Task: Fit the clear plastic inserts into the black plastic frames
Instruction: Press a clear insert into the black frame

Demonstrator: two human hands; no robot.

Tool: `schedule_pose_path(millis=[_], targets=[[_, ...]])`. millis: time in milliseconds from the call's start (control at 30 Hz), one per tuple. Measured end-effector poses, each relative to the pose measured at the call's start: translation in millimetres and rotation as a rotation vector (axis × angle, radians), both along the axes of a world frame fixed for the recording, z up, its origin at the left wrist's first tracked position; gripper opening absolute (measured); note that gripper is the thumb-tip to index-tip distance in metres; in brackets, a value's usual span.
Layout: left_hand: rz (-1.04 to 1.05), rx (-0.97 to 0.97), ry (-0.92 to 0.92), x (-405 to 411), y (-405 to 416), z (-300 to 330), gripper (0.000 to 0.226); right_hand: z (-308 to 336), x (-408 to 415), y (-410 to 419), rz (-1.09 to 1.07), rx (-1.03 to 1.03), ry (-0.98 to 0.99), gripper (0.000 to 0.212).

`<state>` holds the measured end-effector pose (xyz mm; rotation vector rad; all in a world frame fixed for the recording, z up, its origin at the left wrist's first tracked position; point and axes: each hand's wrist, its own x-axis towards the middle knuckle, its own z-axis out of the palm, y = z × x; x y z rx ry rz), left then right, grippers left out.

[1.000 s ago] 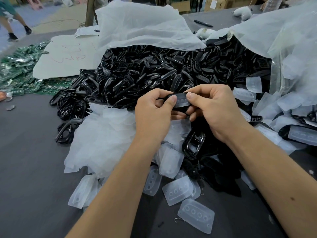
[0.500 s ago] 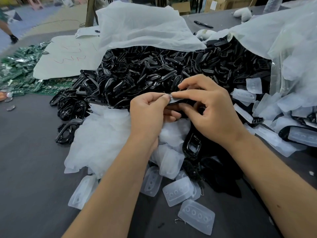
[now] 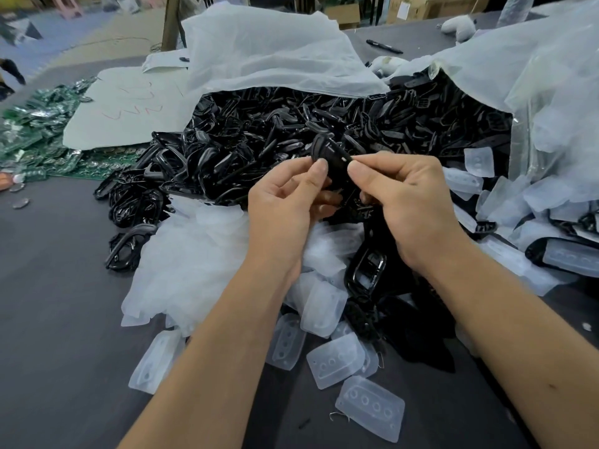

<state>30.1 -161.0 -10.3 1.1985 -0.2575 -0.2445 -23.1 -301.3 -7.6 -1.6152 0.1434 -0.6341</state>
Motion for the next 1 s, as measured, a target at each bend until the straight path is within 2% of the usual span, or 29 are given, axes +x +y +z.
schedule_pose_path(millis=[100,333,533,767,1000], targets=[[0.000,-0.041,0.027,0.2,0.7,0.7,0.009,0.2,-0.3,-3.7,0.143,0.236,0.093,0.013],[0.001,-0.026,0.080,2.5,1.4,1.2,0.008,-0.6,-2.5,-12.2,0.257,0.396,0.134,0.021],[0.012,0.040,0.050,3.0,1.2,-2.3,0.007,-1.4,-4.6,-12.4,0.270,0.418,0.145,0.043],[-0.009,0.067,-0.039,1.6,1.1,-4.0,0.013,-3.4,-5.4,-15.8,0.294,0.439,0.121,0.039],[-0.039,0.014,0.007,1.6,3.3,-1.8,0.015,-5.3,-5.7,-18.6,0.329,0.391,0.083,0.038]])
